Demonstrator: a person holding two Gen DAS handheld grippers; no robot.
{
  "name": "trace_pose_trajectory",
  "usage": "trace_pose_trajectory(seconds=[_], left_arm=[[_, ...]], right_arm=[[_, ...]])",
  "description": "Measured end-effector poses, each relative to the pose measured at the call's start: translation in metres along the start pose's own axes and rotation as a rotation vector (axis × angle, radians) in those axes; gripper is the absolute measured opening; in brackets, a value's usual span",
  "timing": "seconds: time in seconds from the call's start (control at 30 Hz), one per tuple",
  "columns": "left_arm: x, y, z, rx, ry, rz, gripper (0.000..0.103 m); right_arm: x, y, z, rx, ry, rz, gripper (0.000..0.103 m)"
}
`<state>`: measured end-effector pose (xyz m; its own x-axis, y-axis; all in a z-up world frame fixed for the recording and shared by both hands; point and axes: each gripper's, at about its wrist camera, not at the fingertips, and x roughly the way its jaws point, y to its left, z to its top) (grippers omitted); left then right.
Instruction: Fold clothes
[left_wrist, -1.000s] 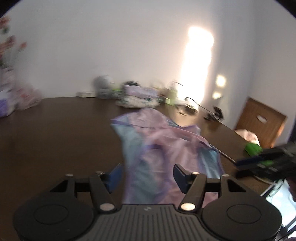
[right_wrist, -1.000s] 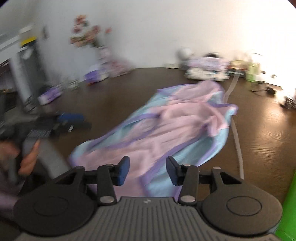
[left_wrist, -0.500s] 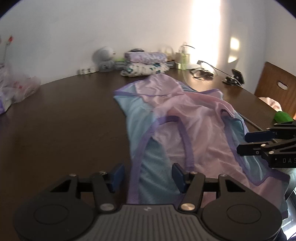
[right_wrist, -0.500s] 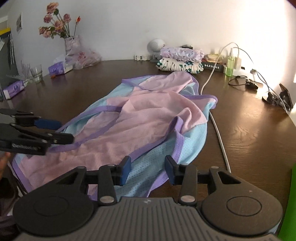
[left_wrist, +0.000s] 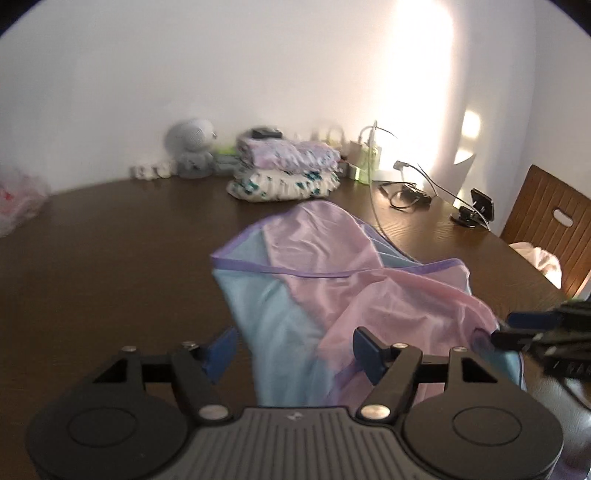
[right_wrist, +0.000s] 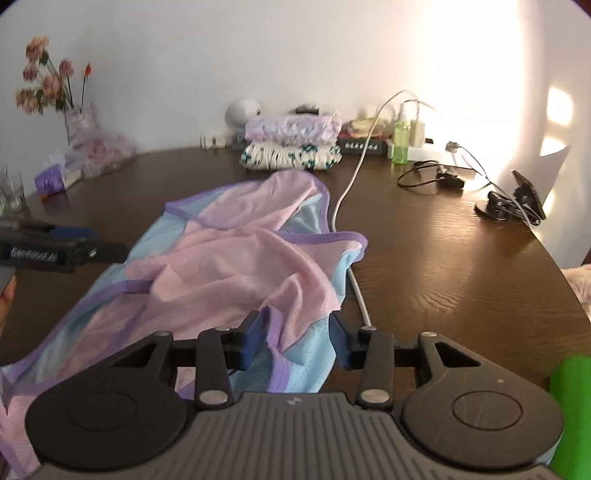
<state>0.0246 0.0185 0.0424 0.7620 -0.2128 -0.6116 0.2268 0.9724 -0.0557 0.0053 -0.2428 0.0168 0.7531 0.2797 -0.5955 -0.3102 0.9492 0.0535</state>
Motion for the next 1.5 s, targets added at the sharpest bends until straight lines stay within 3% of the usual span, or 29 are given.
trace_pose_trajectory(seconds=[0.03,0.1,0.2,0.3,0.5,0.67,0.77,0.83,0.87,0.97,1.0,1.13,1.23,1.27,1.3,1.33,1.4,1.5], left_arm=[[0.007,-0.002,0.001,0.003,0.015,-0.004,0.061],[0.018,-0.004,0.003,0.004,0.04,-0.009,0.031],[0.01,0.003,-0.005,-0.028,0.041,0.029,0.009],[0.003,0.01,-0.014,-0.06,0.041,0.068,0.004],[-0.019,0.027,-0.036,-0.151,0.045,0.161,0.002],[-0.062,0.035,-0.071,-0.207,0.051,0.258,0.002],[-0.08,0.039,-0.078,-0.261,0.104,0.215,0.003],[-0.087,0.041,-0.073,-0.255,0.131,0.148,0.009],[-0.087,0.047,-0.068,-0.255,0.111,0.162,0.014],[-0.088,0.066,-0.051,-0.257,0.052,0.203,0.054],[-0.088,0.072,-0.045,-0.257,0.032,0.217,0.056],[-0.051,0.095,-0.027,-0.183,0.021,0.272,0.056],[-0.021,0.101,-0.021,-0.127,0.056,0.301,0.053],[-0.012,0.103,-0.019,-0.11,0.069,0.312,0.045],[-0.005,0.104,-0.018,-0.095,0.079,0.319,0.025],[-0.003,0.105,-0.019,-0.081,0.08,0.316,0.016],[-0.002,0.102,-0.021,-0.028,0.089,0.323,0.011],[-0.006,0.09,-0.03,0.106,0.114,0.419,0.008]], right_arm=[[0.004,0.001,0.0,-0.004,0.008,0.006,0.036],[0.011,0.005,0.001,-0.012,0.027,0.02,0.029],[0.016,0.01,0.0,-0.029,0.042,0.05,0.025],[0.02,0.014,-0.001,-0.043,0.05,0.09,0.024],[0.023,0.018,0.003,-0.064,0.063,0.136,0.022],[0.029,0.028,0.009,-0.092,0.081,0.24,0.022],[0.039,0.045,0.017,-0.16,0.079,0.187,0.019],[0.04,0.054,0.02,-0.183,0.07,0.146,0.02],[0.038,0.056,0.021,-0.189,0.065,0.138,0.02],[0.019,0.06,0.022,-0.184,0.041,0.178,0.025],[0.011,0.06,0.021,-0.178,0.033,0.201,0.028],[-0.012,0.066,0.011,-0.168,0.078,0.261,0.035],[-0.024,0.078,0.001,-0.197,0.112,0.275,0.037],[-0.025,0.083,-0.004,-0.212,0.127,0.283,0.037],[-0.024,0.087,-0.007,-0.222,0.142,0.284,0.037],[-0.021,0.091,-0.01,-0.232,0.164,0.282,0.036],[-0.017,0.096,-0.015,-0.26,0.163,0.276,0.034],[-0.012,0.099,-0.011,-0.288,0.163,0.285,0.032]])
